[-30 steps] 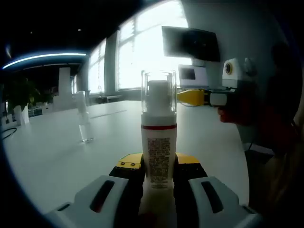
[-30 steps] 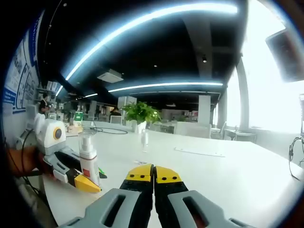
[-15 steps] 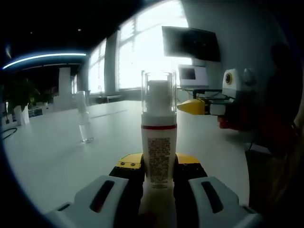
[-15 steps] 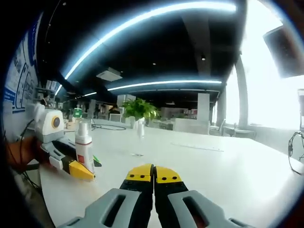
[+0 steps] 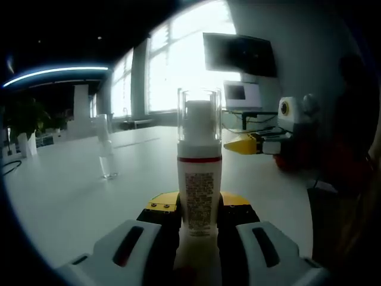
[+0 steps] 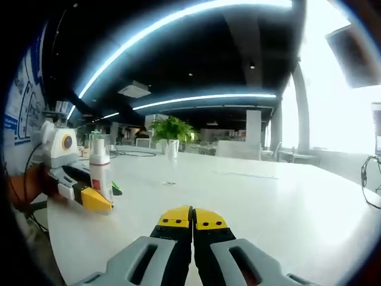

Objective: Clamp pump bottle remove cover press pump head put on cover

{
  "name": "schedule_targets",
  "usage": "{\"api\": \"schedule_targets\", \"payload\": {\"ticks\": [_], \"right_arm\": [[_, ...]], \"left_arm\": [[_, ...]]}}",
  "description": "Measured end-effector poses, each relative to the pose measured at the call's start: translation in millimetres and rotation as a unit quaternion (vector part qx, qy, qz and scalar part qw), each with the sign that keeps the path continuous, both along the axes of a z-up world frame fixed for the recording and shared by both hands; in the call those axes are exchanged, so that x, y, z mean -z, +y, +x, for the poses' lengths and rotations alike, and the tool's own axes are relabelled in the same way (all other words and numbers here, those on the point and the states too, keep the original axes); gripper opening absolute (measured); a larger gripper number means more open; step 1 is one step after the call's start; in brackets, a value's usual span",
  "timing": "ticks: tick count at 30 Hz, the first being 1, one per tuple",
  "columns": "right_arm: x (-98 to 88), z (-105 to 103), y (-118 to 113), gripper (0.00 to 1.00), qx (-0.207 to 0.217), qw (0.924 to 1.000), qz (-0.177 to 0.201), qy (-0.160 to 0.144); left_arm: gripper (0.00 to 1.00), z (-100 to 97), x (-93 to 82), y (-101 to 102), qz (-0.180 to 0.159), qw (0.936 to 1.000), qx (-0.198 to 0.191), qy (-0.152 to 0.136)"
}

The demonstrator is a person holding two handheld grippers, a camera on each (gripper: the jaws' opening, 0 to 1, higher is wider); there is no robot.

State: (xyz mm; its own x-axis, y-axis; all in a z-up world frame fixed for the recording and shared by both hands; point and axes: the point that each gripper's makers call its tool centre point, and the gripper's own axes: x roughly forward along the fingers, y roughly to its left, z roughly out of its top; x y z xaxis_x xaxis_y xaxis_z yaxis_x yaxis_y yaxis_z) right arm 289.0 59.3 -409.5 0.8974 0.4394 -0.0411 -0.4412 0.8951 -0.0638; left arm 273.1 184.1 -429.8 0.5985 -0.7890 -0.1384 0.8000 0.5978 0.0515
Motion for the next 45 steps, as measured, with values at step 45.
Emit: {"api": "schedule_targets", "payload": {"ticks": [45], "right_arm": [[2.8,-4.7,6.0,0.00,-0.012,0.9994,-0.029,-0.015]], "left_arm": [[0.14,-0.6,-2.9,-1.4,0.012,0.9999,-0.002,-0.008]]}}
